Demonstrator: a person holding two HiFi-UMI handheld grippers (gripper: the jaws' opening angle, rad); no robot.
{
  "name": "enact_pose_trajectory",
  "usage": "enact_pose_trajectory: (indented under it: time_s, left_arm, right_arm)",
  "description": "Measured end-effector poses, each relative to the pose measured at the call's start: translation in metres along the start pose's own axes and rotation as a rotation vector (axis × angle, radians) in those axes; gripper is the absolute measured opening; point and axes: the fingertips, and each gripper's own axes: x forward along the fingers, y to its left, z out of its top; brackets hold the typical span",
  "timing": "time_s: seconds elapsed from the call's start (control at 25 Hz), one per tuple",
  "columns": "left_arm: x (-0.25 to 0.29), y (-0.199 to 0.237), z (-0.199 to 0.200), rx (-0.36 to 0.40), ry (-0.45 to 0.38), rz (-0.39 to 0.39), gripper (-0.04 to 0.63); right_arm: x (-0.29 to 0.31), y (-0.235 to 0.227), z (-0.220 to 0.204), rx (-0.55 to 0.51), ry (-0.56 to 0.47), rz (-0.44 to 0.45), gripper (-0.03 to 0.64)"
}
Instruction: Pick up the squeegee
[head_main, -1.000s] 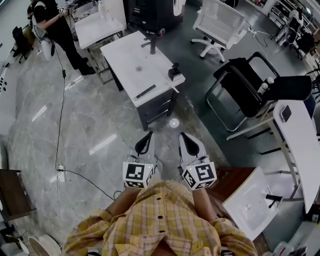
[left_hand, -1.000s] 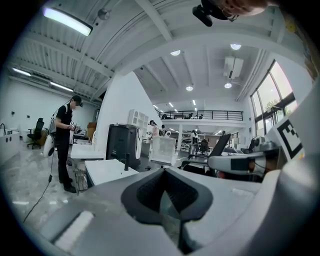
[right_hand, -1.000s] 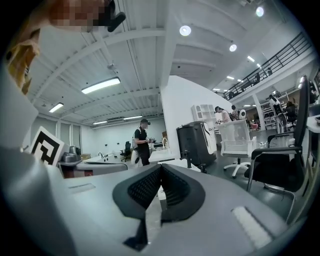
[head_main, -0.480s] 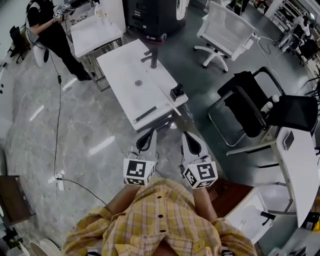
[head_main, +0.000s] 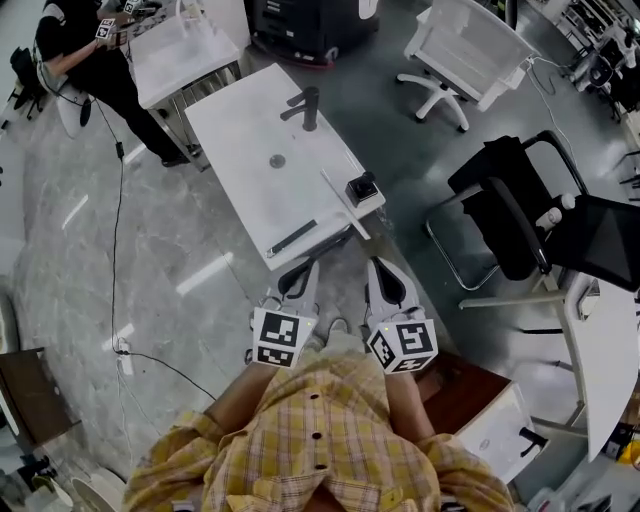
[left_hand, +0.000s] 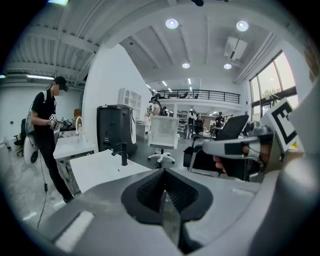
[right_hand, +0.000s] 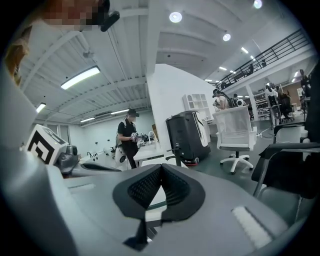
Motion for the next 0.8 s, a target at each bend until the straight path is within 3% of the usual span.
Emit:
enact_pose_trajectory:
  time_s: [0.28,0.8]
  left_arm:
    - [0.042,0.014,-0.021,0.022,0.128,-0.003,0.002]
    - [0.111,0.041,-0.04,0.029,0.29,0.006,0.002]
  right_arm:
    - [0.031,-0.027,-0.015,0.032,0.053,0.004,-0.008]
    - [0.078,-0.074,-0.04,0.111,0.138,0.037,-0.008]
